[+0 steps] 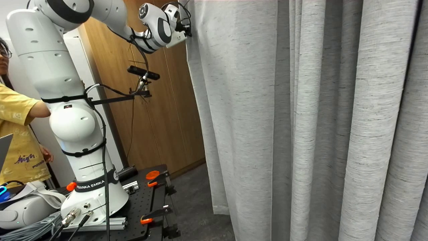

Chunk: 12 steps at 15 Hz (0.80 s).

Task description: Slide the curtain to the left

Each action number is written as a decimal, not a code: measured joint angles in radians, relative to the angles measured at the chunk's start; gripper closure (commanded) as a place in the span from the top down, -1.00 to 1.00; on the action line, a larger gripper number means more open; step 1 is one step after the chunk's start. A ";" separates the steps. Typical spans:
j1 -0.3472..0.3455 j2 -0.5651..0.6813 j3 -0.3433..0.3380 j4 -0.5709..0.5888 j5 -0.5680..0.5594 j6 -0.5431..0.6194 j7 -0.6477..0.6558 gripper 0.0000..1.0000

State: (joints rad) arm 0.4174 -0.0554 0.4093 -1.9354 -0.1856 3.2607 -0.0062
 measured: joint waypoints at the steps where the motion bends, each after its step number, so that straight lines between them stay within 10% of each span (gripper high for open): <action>1: 0.003 -0.001 -0.018 0.000 0.001 -0.014 -0.011 -0.98; 12: 0.053 -0.110 -0.219 -0.016 0.283 -0.346 -0.355 -0.98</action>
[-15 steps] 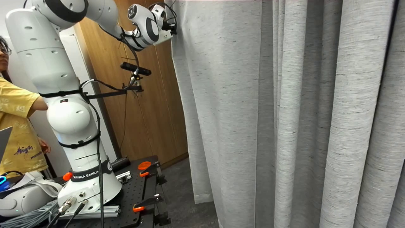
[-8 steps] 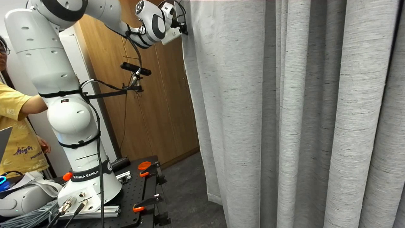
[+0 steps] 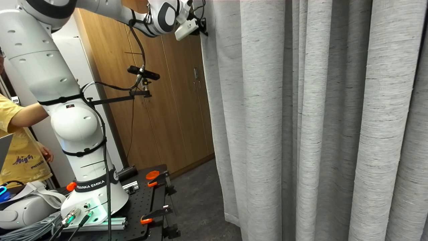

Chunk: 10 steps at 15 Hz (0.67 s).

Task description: Slide the curtain to the left

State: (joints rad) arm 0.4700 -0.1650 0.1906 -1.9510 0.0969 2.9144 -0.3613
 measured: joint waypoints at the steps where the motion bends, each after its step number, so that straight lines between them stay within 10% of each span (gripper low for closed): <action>1: 0.000 -0.018 -0.019 -0.005 0.023 -0.044 -0.029 -0.98; 2: 0.000 -0.037 -0.039 -0.009 0.039 -0.087 -0.052 -0.98; 3: 0.000 -0.056 -0.058 -0.013 0.047 -0.131 -0.068 -0.44; 10: -0.043 -0.127 -0.100 -0.068 0.048 -0.509 -0.117 0.49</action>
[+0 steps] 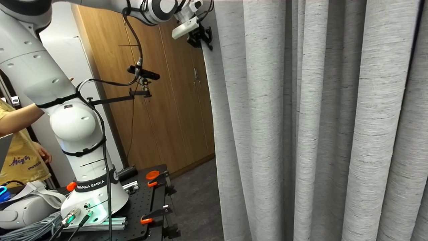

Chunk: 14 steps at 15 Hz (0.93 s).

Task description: Slide the curtain to the left

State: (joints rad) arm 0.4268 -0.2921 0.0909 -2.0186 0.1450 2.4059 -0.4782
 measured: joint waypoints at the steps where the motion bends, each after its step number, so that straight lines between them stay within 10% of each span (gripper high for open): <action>1: -0.009 -0.003 -0.001 -0.006 0.000 -0.039 -0.007 0.62; 4: -0.044 -0.026 -0.006 -0.019 0.000 -0.123 -0.018 1.00; 14: -0.235 -0.275 -0.093 -0.120 -0.104 -0.249 0.013 1.00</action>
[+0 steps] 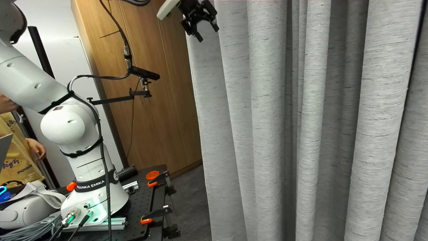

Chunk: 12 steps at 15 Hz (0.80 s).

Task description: Slide the curtain to the left

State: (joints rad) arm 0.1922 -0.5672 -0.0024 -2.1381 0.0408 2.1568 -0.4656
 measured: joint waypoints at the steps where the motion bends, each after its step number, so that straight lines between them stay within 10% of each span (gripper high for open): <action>1: -0.015 -0.033 -0.013 -0.015 -0.004 -0.009 0.009 1.00; 12: -0.074 -0.208 -0.036 -0.070 -0.031 -0.087 0.093 1.00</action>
State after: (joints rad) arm 0.1179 -0.7756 -0.0381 -2.2083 0.0101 2.0701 -0.3731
